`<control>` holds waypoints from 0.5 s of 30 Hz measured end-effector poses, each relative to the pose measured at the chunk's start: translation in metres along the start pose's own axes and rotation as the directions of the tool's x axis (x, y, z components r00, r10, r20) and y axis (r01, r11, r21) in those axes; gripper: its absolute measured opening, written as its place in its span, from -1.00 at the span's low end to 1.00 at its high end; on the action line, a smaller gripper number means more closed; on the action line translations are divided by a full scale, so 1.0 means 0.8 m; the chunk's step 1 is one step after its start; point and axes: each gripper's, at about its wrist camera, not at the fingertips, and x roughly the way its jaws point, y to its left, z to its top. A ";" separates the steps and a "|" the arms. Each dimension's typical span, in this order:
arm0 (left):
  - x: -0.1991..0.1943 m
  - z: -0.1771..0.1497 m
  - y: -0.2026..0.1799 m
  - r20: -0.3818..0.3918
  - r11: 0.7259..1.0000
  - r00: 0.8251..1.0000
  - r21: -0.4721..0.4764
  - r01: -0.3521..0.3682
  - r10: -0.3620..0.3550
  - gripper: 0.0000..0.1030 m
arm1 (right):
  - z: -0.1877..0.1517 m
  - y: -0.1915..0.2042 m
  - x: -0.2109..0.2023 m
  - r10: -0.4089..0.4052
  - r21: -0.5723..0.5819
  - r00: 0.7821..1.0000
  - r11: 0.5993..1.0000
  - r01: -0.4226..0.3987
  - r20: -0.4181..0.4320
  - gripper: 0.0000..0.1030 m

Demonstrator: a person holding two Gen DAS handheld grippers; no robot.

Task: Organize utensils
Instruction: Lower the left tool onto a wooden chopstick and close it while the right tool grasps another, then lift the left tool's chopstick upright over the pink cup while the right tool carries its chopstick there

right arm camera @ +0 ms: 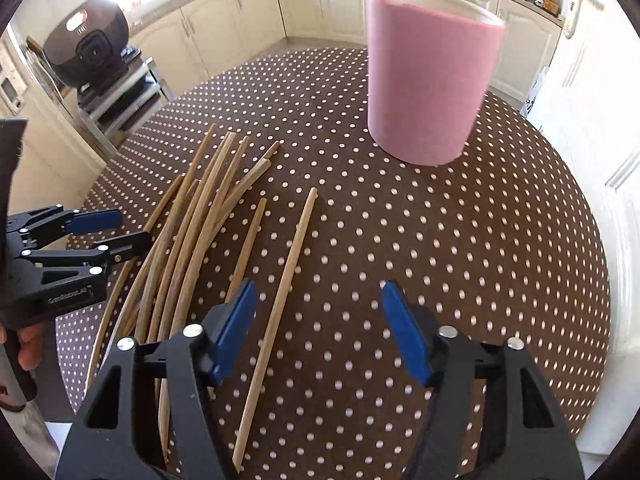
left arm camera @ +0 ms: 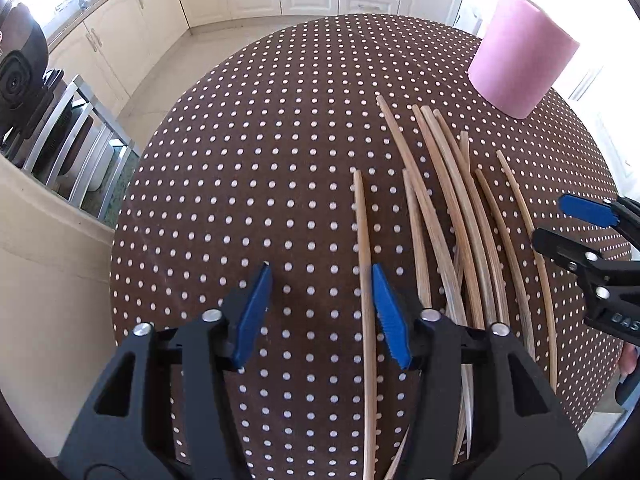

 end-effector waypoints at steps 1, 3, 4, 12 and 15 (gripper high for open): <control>0.002 -0.007 0.003 0.005 1.000 1.000 0.000 0.005 -0.005 -0.20 | 0.004 0.003 0.005 -0.001 -0.008 1.000 1.000 0.001 -0.017 -0.03; 0.001 -0.002 0.001 0.011 1.000 1.000 0.000 0.010 -0.010 -0.37 | 0.010 0.011 0.009 -0.041 -0.046 0.999 0.998 0.041 -0.010 -0.23; 0.001 -0.004 0.000 0.012 1.000 1.000 0.002 0.007 -0.007 -0.41 | 0.012 0.014 0.009 -0.049 -0.058 0.999 0.997 0.049 -0.007 -0.29; 0.000 0.000 -0.010 0.031 0.999 0.999 -0.022 0.035 -0.034 -0.88 | 0.007 0.000 0.005 0.018 0.006 1.000 1.000 -0.018 0.013 -0.91; -0.008 -0.008 -0.010 0.047 0.998 0.998 -0.035 0.053 -0.052 -0.89 | -0.001 -0.007 -0.006 0.034 0.018 0.999 0.999 -0.035 0.034 -0.92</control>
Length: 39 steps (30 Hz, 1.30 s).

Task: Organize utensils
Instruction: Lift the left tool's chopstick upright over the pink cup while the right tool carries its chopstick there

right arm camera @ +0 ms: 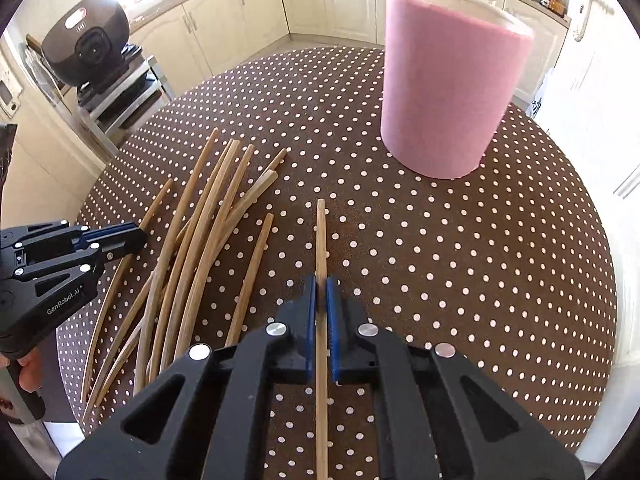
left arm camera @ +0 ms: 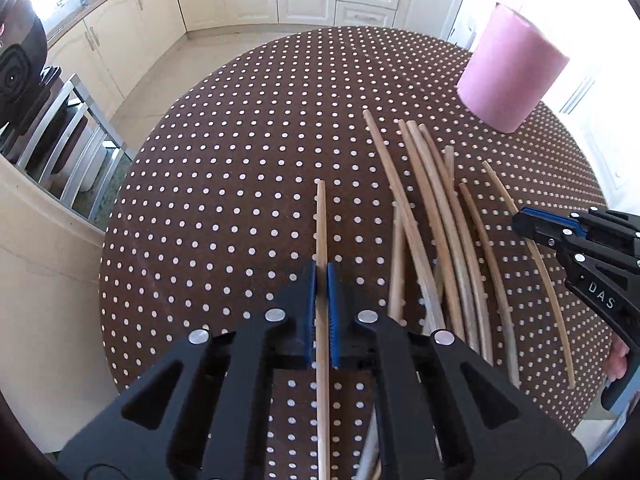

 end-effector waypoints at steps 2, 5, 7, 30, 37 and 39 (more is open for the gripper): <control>-0.013 -0.005 -0.002 0.021 1.000 1.000 -0.005 -0.003 0.003 -0.89 | -0.004 -0.004 -0.013 0.014 0.002 1.000 1.000 -0.014 0.016 -0.92; -0.038 -0.005 0.002 0.068 1.000 0.998 -0.007 -0.004 0.005 -0.89 | -0.006 -0.003 -0.035 0.034 0.001 0.998 0.999 -0.034 0.052 -0.92; -0.060 -0.004 0.002 0.102 1.000 0.995 -0.005 0.000 0.001 -0.89 | -0.007 -0.004 -0.056 0.053 0.000 0.995 0.999 -0.053 0.088 -0.92; -0.274 -0.006 -0.081 0.501 0.994 0.860 0.095 0.060 -0.099 -0.89 | -0.014 0.012 -0.221 0.103 -0.088 0.896 0.994 -0.071 0.433 -0.92; -0.280 0.031 -0.106 0.569 0.988 0.808 0.089 0.123 -0.151 -0.89 | 0.003 -0.006 -0.258 0.064 -0.069 0.812 0.997 -0.029 0.580 -0.92; -0.280 0.045 -0.112 0.592 0.988 0.791 0.087 0.130 -0.156 -0.89 | 0.010 -0.012 -0.265 0.053 -0.056 0.787 0.998 -0.023 0.614 -0.92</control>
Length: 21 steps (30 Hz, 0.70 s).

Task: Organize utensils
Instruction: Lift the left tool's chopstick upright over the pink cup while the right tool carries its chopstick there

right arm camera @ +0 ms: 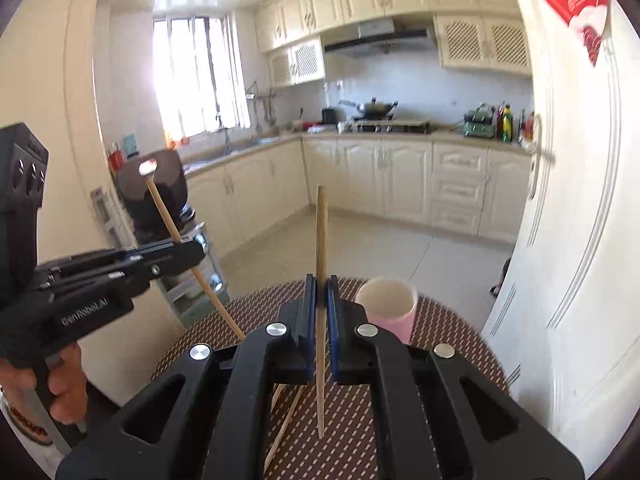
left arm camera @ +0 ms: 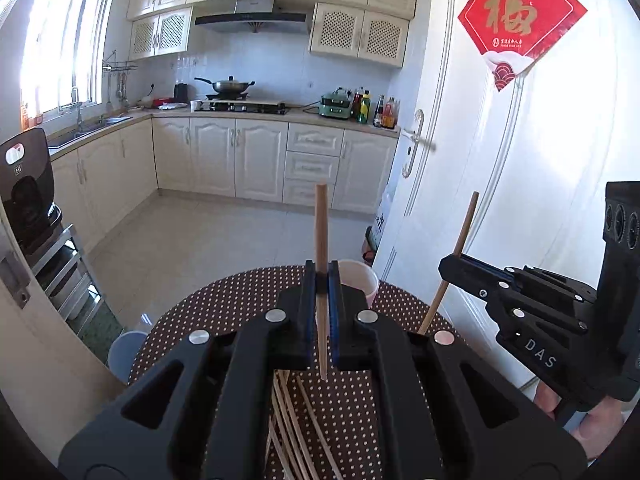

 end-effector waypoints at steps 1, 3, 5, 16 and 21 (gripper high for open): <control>0.005 0.006 -0.003 0.017 1.000 1.000 -0.006 0.007 -0.007 -0.89 | 0.005 -0.003 0.000 -0.017 0.000 0.999 1.000 0.017 0.028 -0.92; 0.012 0.015 -0.005 0.060 1.000 0.998 -0.019 0.014 -0.013 -0.89 | 0.015 -0.009 0.003 -0.039 -0.007 0.996 0.999 0.040 0.075 -0.92; 0.022 0.023 -0.009 0.091 1.000 0.996 -0.024 0.017 -0.015 -0.89 | 0.023 -0.016 0.009 -0.062 -0.003 0.992 0.998 0.063 0.109 -0.92; 0.097 0.039 -0.017 0.146 0.998 0.989 -0.060 0.029 -0.020 -0.89 | 0.036 -0.049 0.039 -0.107 0.010 0.960 0.994 0.108 0.258 -0.92; 0.136 0.021 -0.018 0.095 0.998 0.995 -0.050 0.027 -0.023 -0.89 | 0.030 -0.061 0.061 -0.104 0.023 0.965 0.995 0.101 0.242 -0.92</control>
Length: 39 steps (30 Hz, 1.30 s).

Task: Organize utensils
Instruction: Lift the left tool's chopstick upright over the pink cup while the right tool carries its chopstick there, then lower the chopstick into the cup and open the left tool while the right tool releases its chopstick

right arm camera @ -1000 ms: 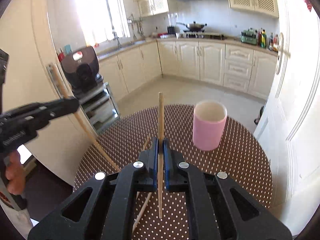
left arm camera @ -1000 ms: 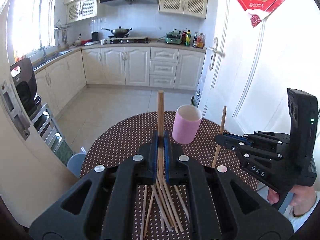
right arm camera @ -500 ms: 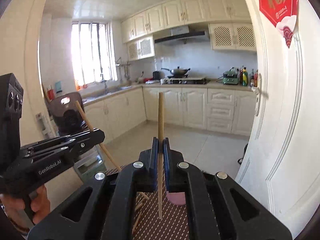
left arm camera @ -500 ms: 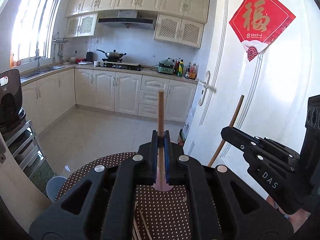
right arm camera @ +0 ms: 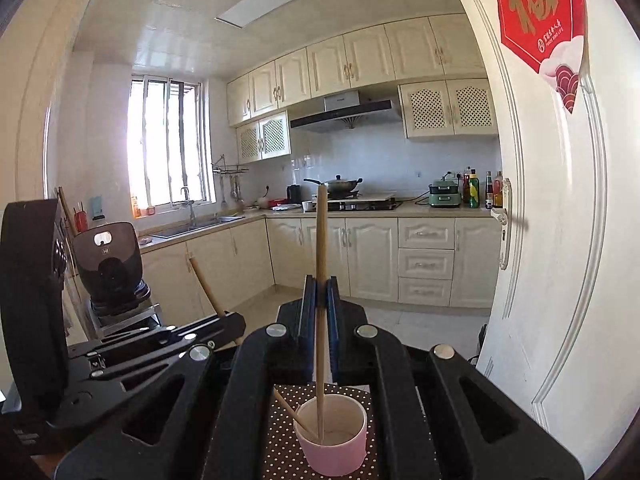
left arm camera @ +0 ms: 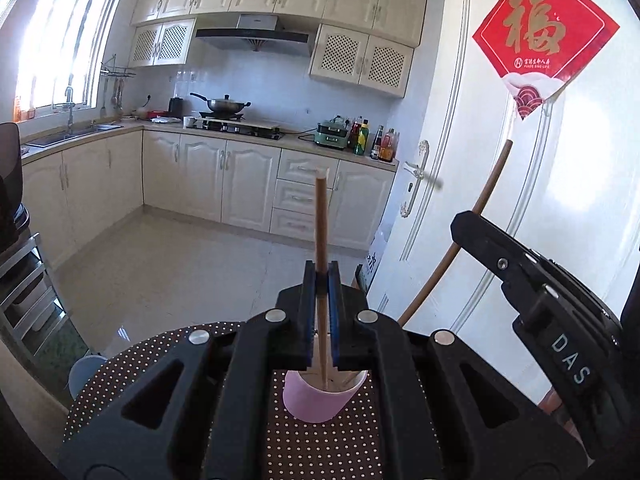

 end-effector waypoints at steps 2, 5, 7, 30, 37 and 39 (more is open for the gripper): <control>0.010 -0.008 0.000 -0.023 1.000 1.000 0.011 0.004 -0.004 -0.88 | -0.009 -0.002 0.008 -0.003 0.000 1.000 1.000 0.003 -0.016 -0.92; 0.022 -0.018 -0.003 -0.049 0.999 0.999 0.032 0.012 -0.010 -0.88 | -0.021 -0.007 0.017 -0.004 0.009 0.999 1.000 0.005 -0.046 -0.92; 0.028 -0.024 -0.003 -0.063 0.999 0.998 0.044 0.004 -0.001 -0.88 | -0.028 -0.010 0.022 -0.006 0.015 0.998 1.000 0.007 -0.065 -0.93; 0.022 -0.038 -0.005 -0.105 0.994 0.993 0.102 -0.041 0.052 0.11 | -0.058 -0.025 0.037 -0.028 0.066 0.982 0.997 0.041 -0.186 -0.92; 0.004 -0.039 -0.003 -0.092 0.991 0.993 0.116 -0.065 0.076 0.29 | -0.056 -0.026 0.027 -0.033 0.085 0.982 0.995 0.050 -0.186 -0.89; -0.005 -0.041 0.001 -0.086 0.989 0.992 0.121 -0.080 0.091 0.32 | -0.055 -0.027 0.023 -0.034 0.099 0.981 0.994 0.054 -0.189 -0.72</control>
